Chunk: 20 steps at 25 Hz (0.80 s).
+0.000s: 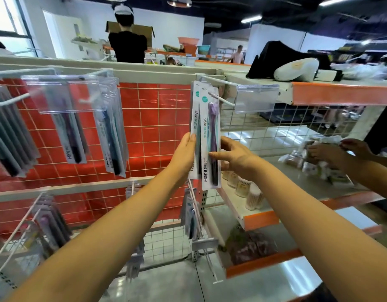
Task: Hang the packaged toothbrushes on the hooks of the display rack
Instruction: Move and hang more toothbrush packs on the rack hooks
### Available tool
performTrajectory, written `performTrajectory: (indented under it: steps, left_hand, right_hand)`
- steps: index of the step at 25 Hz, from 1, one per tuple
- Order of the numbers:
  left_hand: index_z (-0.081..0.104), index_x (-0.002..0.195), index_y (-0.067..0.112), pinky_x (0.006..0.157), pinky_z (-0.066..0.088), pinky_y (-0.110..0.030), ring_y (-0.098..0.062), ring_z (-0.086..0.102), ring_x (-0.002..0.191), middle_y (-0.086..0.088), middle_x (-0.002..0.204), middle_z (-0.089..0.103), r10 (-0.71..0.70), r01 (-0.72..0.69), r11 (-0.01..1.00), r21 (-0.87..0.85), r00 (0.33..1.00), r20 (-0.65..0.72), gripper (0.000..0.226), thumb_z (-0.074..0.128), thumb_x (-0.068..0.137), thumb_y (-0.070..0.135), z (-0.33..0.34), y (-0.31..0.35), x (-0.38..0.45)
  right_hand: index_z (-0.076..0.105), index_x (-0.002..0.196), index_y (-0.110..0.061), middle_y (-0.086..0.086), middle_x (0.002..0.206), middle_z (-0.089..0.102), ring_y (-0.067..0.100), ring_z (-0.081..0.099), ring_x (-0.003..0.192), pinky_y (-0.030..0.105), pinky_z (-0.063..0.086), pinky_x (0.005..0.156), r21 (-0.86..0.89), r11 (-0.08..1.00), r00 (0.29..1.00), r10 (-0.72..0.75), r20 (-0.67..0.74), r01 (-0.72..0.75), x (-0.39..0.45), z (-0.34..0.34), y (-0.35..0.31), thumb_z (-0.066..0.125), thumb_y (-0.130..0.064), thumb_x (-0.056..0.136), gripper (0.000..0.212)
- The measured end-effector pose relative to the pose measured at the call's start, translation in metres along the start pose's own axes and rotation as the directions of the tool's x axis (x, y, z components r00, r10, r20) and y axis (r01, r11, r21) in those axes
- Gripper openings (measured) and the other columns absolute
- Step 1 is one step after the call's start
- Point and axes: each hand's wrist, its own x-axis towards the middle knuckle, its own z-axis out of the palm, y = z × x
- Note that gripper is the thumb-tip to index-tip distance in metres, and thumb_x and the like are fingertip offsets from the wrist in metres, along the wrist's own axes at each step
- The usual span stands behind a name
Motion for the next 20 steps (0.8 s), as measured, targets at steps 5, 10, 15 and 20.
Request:
performTrajectory:
  steps: [5,10,15,20]
  left_hand:
    - [0.052,0.109,0.022,0.088,0.05,-0.035,-0.019,0.06,0.103,-0.001,0.106,0.062,0.124,-0.112,0.983,0.149,0.989,-0.078,0.024,0.03,0.102,0.029,-0.005,-0.006,0.005]
    - [0.052,0.106,0.021,0.072,0.047,-0.023,-0.012,0.058,0.088,0.006,0.092,0.06,0.159,-0.138,0.962,0.237,0.985,-0.07,0.025,0.029,0.102,0.029,-0.014,-0.007,0.01]
    - [0.048,0.123,0.014,0.092,0.049,-0.037,-0.02,0.057,0.109,-0.005,0.119,0.059,0.14,-0.1,0.975,0.197,0.97,-0.201,0.034,0.027,0.102,0.032,-0.033,-0.002,0.026]
    - [0.049,0.12,0.02,0.103,0.044,-0.044,-0.02,0.054,0.118,-0.004,0.123,0.058,0.105,-0.081,0.988,0.133,0.976,-0.191,0.03,0.028,0.102,0.032,-0.044,-0.025,0.017]
  right_hand:
    - [0.048,0.128,-0.015,-0.001,0.108,0.059,0.021,0.059,0.102,0.038,0.055,0.079,-0.079,0.997,0.999,-0.02,-0.029,0.017,-0.008,-0.009,0.003,0.06,-0.001,0.087,0.045]
    - [0.05,0.122,-0.017,0.003,0.108,0.061,0.024,0.059,0.106,0.037,0.052,0.087,-0.137,0.99,1.0,-0.03,0.009,0.031,-0.012,-0.026,0.007,0.059,0.002,0.086,0.042]
    - [0.049,0.121,-0.01,0.014,0.115,0.06,0.026,0.058,0.107,0.038,0.049,0.092,-0.196,0.979,0.998,-0.059,0.0,0.058,-0.014,-0.035,0.01,0.055,0.005,0.085,0.039]
    - [0.048,0.116,-0.012,0.007,0.104,0.059,0.027,0.058,0.1,0.044,0.049,0.089,-0.33,0.938,0.986,-0.14,-0.089,0.103,-0.011,-0.036,0.013,0.055,-0.004,0.088,0.03]
